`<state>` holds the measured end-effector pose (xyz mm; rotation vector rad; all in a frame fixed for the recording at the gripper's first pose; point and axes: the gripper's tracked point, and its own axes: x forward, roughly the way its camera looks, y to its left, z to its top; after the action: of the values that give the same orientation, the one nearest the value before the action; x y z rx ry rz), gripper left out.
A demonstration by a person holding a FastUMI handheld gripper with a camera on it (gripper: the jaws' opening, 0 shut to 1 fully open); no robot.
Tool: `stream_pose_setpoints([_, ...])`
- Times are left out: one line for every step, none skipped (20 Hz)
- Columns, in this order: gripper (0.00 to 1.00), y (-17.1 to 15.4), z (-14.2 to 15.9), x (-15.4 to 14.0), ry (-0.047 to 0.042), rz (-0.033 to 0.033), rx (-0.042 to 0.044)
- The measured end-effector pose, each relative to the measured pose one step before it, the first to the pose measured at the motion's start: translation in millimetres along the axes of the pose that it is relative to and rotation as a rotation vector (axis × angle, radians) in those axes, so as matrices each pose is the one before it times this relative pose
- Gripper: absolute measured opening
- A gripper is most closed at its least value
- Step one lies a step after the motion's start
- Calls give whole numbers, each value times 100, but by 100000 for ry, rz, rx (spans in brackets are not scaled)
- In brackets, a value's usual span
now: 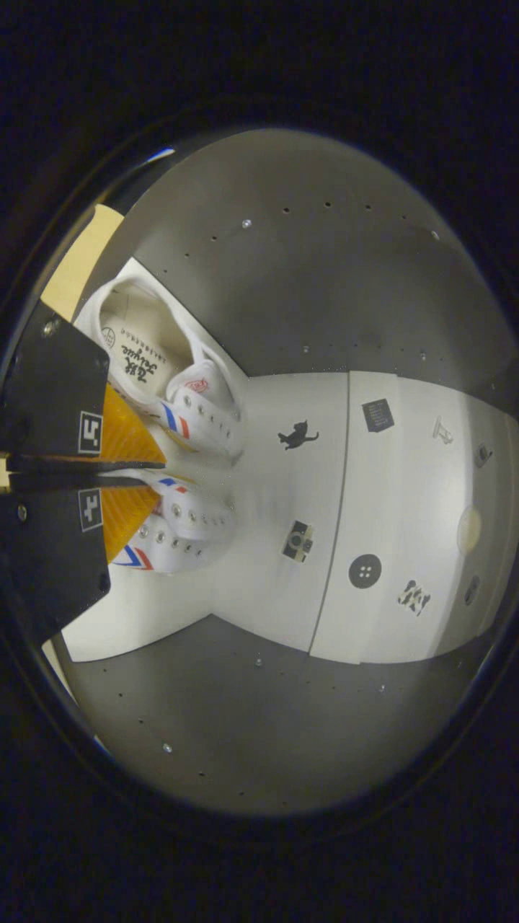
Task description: Open the shoe cabinet door, grab the shoes and put them into the shoe cabinet, then close the shoe cabinet door.
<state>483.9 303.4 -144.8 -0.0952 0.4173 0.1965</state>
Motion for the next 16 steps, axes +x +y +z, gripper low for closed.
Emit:
stream_pose_setpoints([4,-192,-59,-43,-289,-404,338])
stream_pose_setpoints([6,-150,85,-33,-317,-761,388])
stream_pose_setpoints([8,-156,-168,-226,438,-186,-448])
stream_pose_setpoints([16,218,-78,-209,612,965,669])
stream_pose_setpoints([27,70,75,-346,-1059,452,200])
stream_pose_setpoints([38,-426,149,-502,-633,-2560,-510])
stream_pose_setpoints([49,-469,500,-535,-2378,-2425,-946])
stream_pose_setpoints([60,-34,481,-496,-1865,-1063,-542])
stream_pose_setpoints([71,-130,195,-684,-1082,-1021,37])
stream_pose_setpoints([76,312,386,-606,-1419,287,931])
stream_pose_setpoints([81,15,217,-743,-1195,-97,529])
stream_pose_setpoints([85,196,270,-729,-1285,-13,220])
stream_pose_setpoints([85,263,240,-629,-1017,41,155])
stream_pose_setpoints([85,280,188,-893,-1298,110,-103])
stream_pose_setpoints([85,351,233,-1034,-1257,248,-358])
stream_pose_setpoints([85,459,119,-1149,-990,265,-670])
